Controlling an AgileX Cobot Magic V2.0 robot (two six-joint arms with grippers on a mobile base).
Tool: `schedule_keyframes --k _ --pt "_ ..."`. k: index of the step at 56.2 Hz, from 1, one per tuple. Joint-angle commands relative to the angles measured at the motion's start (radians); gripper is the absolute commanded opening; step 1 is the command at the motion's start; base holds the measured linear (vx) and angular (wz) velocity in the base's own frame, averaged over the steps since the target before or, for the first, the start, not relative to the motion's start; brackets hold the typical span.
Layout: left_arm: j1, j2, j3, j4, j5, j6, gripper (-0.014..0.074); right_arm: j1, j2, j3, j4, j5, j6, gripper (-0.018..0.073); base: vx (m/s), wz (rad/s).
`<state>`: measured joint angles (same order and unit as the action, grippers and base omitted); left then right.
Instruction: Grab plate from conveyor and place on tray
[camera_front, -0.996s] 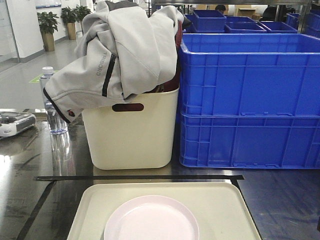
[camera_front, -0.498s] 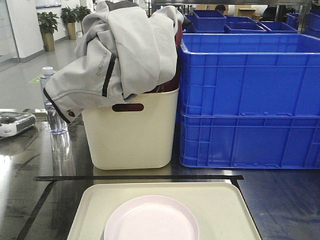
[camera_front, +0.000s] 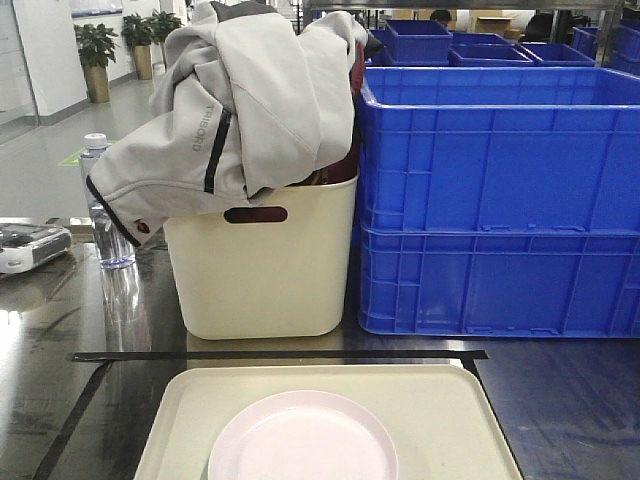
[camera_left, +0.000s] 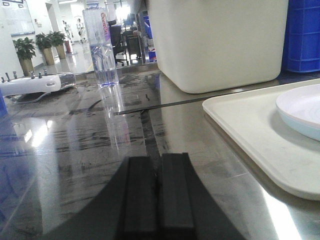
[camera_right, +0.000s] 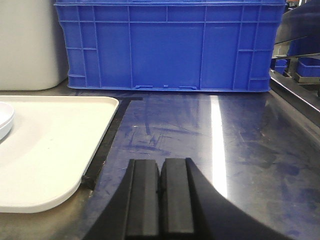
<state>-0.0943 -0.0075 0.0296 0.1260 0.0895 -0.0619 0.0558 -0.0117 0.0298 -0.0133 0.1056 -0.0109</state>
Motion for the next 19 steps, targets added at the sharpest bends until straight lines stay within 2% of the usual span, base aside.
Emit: schedule_keyframes --k 1,19 --pt "0.000 -0.017 0.022 -0.010 -0.078 -0.002 0.0003 -0.005 -0.012 0.015 -0.013 -0.087 -0.007 -0.0009 0.00 0.00" --pt "0.000 -0.017 0.022 -0.010 -0.078 -0.002 0.0003 -0.005 -0.012 0.015 -0.013 -0.087 -0.007 -0.0009 0.00 0.00"
